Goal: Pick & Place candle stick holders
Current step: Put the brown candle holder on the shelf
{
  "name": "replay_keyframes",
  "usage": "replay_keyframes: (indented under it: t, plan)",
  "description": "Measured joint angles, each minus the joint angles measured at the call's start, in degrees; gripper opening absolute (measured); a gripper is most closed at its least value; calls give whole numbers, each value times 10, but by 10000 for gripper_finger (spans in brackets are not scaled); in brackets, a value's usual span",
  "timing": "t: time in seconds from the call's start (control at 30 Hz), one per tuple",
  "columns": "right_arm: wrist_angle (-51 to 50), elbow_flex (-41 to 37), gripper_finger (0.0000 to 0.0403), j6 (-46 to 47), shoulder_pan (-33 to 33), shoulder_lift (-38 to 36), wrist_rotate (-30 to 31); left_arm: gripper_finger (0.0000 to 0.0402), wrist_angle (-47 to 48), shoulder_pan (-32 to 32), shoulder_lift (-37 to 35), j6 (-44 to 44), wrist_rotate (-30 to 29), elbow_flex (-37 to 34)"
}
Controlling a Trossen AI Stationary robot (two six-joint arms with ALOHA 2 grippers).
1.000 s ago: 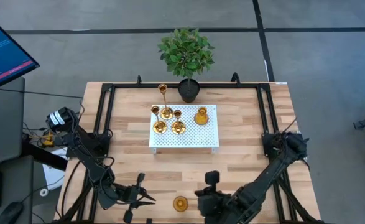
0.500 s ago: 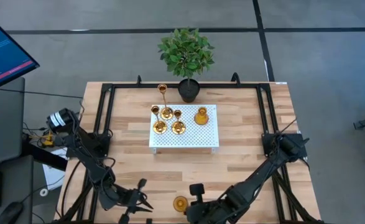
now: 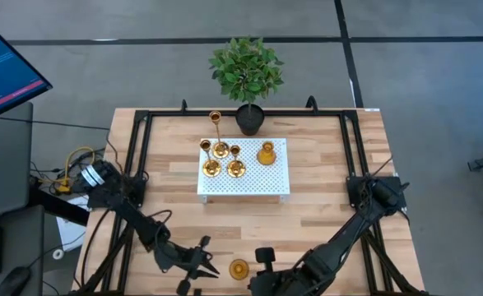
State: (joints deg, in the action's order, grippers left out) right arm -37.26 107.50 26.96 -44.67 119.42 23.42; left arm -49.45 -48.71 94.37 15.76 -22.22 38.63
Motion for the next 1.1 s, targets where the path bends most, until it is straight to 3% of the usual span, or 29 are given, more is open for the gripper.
replay_keyframes:
  t: [0.37, 0.7, 1.1]
  plan:
    - [0, 0, 0, 1, -6, 0, 45, 6, -43, 40, 118, 25, 68, 84]
    - [-1, 0, 0, 1, -7, 0, 60, 5, -42, 60, 164, 25, 105, 137]
    - [-3, 0, 0, 1, -16, 0, 82, 4, -48, 92, 205, 27, -97, 164]
